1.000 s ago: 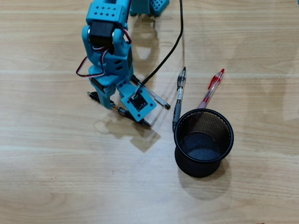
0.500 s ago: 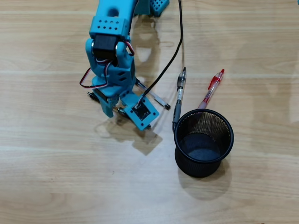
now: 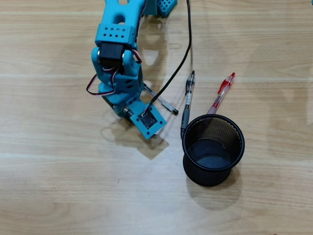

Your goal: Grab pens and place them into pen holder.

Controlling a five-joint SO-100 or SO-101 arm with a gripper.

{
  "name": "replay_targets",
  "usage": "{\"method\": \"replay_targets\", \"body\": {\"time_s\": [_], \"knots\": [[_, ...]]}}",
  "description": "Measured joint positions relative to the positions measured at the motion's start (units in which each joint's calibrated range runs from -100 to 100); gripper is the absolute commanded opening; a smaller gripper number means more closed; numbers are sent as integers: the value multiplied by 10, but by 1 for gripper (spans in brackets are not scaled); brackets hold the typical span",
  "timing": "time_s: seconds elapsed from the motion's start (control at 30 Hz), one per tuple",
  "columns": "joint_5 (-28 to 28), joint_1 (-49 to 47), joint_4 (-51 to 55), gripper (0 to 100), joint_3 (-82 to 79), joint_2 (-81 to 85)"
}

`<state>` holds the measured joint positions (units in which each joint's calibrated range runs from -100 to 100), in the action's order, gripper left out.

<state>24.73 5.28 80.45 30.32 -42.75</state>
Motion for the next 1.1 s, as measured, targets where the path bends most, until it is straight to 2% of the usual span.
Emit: {"method": "replay_targets", "body": {"time_s": [0.3, 0.57, 0.83, 1.1], "knots": [[-1, -4, 8, 2, 8, 15], [-1, -5, 8, 2, 2, 161], [-1, -5, 8, 2, -134, 348], [26, 8, 9, 2, -274, 529]]}}
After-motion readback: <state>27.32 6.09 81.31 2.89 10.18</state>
